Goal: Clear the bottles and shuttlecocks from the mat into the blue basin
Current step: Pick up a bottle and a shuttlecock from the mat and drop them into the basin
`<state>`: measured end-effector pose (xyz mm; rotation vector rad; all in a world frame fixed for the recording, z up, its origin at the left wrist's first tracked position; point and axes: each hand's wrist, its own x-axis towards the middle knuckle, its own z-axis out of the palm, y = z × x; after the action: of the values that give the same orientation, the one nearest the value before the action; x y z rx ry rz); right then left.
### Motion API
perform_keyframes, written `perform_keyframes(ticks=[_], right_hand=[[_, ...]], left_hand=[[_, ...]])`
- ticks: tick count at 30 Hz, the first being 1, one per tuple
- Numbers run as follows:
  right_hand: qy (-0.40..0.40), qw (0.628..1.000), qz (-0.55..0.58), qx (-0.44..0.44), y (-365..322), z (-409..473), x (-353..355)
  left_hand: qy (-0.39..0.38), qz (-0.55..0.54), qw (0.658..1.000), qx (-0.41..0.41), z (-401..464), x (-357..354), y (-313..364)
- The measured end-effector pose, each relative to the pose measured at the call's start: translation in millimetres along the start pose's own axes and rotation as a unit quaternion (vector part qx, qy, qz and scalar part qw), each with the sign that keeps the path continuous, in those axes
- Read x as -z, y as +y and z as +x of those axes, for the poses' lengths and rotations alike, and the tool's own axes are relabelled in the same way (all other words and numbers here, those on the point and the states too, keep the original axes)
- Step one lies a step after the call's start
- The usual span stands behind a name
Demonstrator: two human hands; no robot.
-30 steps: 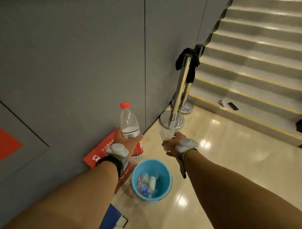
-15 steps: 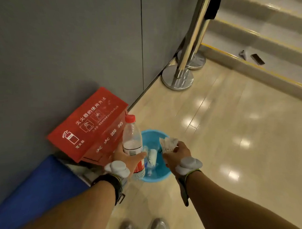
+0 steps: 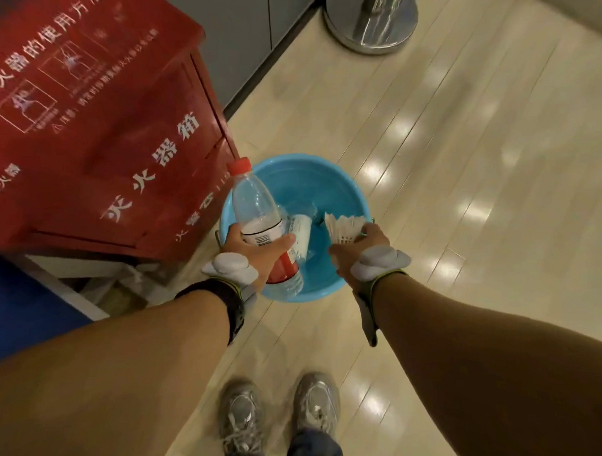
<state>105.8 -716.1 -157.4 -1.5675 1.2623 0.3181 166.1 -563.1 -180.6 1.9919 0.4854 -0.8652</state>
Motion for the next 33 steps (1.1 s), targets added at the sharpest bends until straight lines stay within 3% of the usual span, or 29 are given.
perform_keyframes(ticks=[4, 7, 17, 33], right_hand=[[0.019, 0.999, 0.034, 0.004, -22, -10, 14], [0.044, 0.998, 0.027, 0.026, -36, -16, 26], [0.074, 0.996, 0.049, -0.018, -11, -22, 45], [0.061, 0.998, 0.025, -0.014, -20, -40, 38]], left_hand=[[-0.09, -0.113, 0.988, 0.059, -23, 0, 29], [-0.125, -0.117, 0.981, 0.093, -31, 6, 39], [-0.131, -0.115, 0.97, 0.172, -43, 10, 21], [-0.125, -0.08, 0.978, 0.148, -41, 11, 30]])
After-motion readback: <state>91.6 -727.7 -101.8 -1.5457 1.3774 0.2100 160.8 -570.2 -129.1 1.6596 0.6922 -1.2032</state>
